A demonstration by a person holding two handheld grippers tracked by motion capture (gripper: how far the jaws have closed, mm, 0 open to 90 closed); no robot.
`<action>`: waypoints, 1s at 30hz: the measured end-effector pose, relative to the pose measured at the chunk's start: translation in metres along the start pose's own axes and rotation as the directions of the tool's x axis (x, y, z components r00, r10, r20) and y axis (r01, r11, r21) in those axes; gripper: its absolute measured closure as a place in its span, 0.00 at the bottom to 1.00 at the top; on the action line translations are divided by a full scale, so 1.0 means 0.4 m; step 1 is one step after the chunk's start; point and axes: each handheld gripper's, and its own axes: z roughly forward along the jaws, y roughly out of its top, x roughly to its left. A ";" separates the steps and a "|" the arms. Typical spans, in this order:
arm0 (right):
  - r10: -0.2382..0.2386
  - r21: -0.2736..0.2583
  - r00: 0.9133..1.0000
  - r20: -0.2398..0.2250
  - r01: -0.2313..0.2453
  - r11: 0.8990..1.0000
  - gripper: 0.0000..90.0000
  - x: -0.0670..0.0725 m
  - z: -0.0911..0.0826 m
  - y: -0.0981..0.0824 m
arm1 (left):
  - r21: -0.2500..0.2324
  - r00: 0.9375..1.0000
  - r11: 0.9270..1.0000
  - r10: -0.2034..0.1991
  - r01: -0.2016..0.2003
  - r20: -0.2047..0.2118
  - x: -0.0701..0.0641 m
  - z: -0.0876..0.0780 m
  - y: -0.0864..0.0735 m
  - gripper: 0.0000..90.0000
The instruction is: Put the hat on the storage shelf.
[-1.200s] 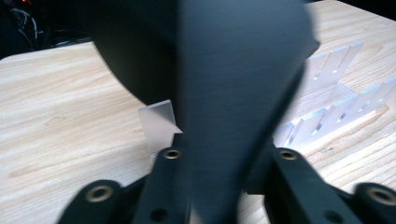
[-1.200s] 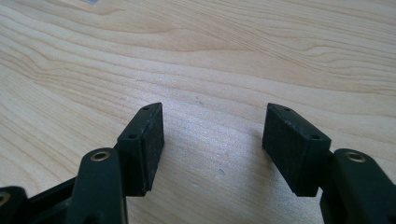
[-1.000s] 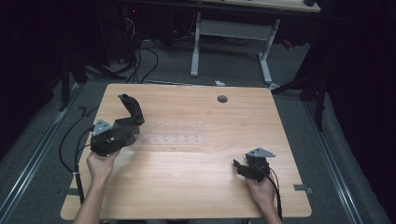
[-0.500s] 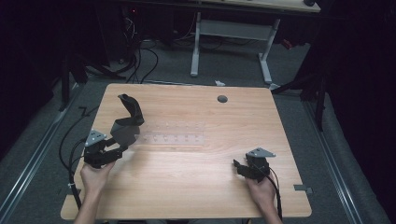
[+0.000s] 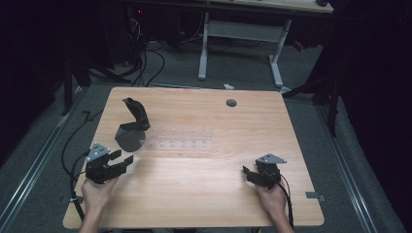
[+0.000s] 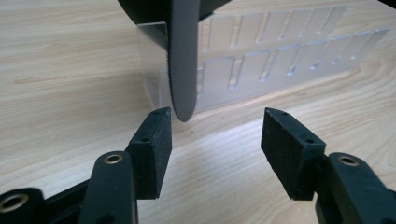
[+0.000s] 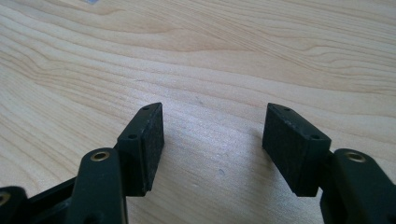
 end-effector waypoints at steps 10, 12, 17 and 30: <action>0.001 0.000 1.000 0.000 -0.001 1.000 0.43 0.000 0.000 0.000 | 0.028 0.999 1.000 -0.012 0.010 0.049 -0.031 -0.029 -0.045 0.49; 0.001 0.000 1.000 0.000 -0.001 1.000 0.43 0.000 0.000 0.000 | 0.039 0.998 0.999 -0.009 0.007 0.054 -0.040 -0.029 -0.055 0.49; 0.001 0.000 1.000 0.000 -0.001 1.000 0.43 0.000 0.000 0.000 | 0.067 0.997 0.998 0.017 -0.022 0.074 -0.061 -0.019 -0.081 0.49; 0.001 0.000 1.000 0.000 -0.001 1.000 0.43 0.000 0.000 0.000 | 0.132 0.990 0.989 0.056 -0.073 0.126 -0.118 0.028 -0.143 0.47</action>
